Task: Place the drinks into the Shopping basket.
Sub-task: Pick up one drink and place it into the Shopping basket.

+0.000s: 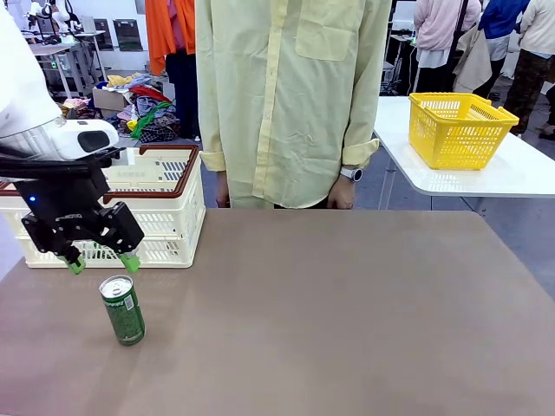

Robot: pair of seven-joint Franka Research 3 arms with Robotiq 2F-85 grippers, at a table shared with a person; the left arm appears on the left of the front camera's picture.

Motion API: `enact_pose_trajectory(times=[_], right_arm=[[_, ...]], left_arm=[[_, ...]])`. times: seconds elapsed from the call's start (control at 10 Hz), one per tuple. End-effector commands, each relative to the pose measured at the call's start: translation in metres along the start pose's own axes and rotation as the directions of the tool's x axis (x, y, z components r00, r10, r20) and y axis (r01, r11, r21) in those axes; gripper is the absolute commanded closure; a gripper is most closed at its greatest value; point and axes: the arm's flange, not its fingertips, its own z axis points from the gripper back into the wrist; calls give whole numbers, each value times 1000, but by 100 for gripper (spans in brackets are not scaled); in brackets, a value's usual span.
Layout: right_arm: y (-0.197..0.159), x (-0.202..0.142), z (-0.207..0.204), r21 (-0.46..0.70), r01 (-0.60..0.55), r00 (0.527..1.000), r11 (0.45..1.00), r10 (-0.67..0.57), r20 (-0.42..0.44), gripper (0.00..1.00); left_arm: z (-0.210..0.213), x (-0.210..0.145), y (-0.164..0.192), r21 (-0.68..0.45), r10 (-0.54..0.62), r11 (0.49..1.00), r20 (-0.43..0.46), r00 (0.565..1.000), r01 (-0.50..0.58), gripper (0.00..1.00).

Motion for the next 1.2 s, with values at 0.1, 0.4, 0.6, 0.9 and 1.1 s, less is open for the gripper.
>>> enact_pose_trajectory(times=[0.1,0.4,0.6,0.9,1.1], right_arm=[[1,0,3,23,-25,1000,999,24,15,0],[1,0,3,23,-25,1000,999,24,15,0],[1,0,3,23,-25,1000,999,24,15,0],[1,0,3,23,-25,1000,999,24,15,0],[1,0,3,23,-25,1000,999,24,15,0]], left_arm=[[-17,-4,10,119,85,989,14,996,-86,0],[-51,4,25,111,155,980,85,984,-163,0],[-75,14,26,122,200,969,132,971,-216,0],[-97,20,34,166,255,949,104,961,-269,0],[-104,20,44,204,303,926,100,948,-318,0]])
